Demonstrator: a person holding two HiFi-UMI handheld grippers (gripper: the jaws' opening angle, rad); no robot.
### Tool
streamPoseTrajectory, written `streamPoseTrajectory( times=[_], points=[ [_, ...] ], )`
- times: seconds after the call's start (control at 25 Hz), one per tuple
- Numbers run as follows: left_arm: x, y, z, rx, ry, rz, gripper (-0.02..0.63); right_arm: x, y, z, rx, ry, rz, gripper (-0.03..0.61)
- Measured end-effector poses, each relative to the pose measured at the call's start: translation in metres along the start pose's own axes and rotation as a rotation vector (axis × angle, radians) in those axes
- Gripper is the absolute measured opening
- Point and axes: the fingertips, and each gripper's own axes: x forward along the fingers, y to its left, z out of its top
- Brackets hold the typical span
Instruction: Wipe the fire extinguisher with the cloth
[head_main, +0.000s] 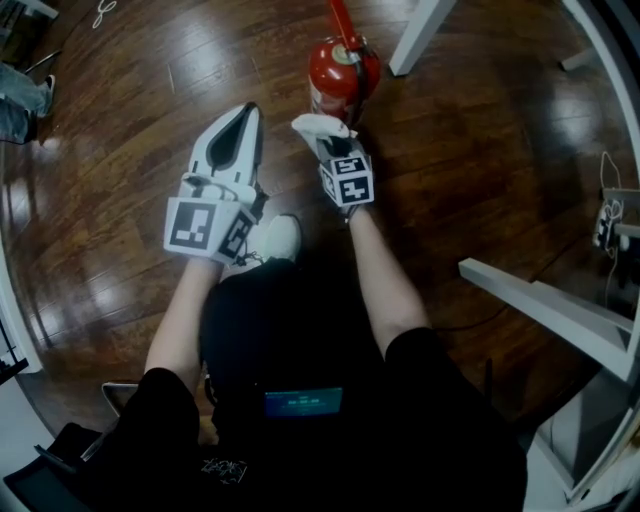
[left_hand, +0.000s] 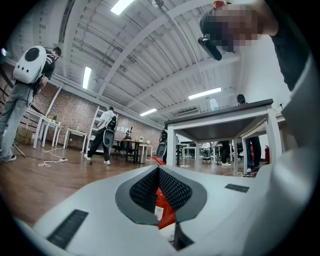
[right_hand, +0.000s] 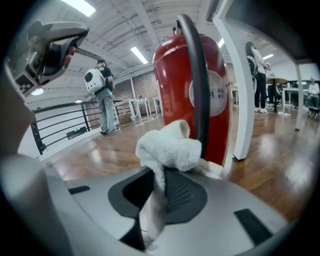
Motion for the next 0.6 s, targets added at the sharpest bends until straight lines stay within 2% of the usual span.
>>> streamPoseTrajectory(
  times=[0.08,0.16,0.36,0.48,0.6],
  points=[
    [-0.001,0.002,-0.001,-0.004,0.008,0.008,-0.001,-0.019,0.013,0.023,-0.007,-0.093,0.052,0.071],
    [-0.002,0.005,-0.001,-0.009,0.005,0.016,0.000,-0.045,0.028,0.061,-0.020,-0.216,0.084,0.071],
    [-0.004,0.000,-0.002,-0.005,0.010,0.009,-0.001,-0.104,0.047,0.182,-0.070,-0.491,0.059,0.071],
    [-0.004,0.001,-0.002,-0.007,0.003,0.013,0.000,-0.108,0.052,0.225,-0.088,-0.532,0.036,0.071],
    [-0.004,0.000,0.002,-0.010,-0.008,0.014,-0.001,-0.084,0.046,0.216,-0.052,-0.473,0.004,0.071]
  ],
)
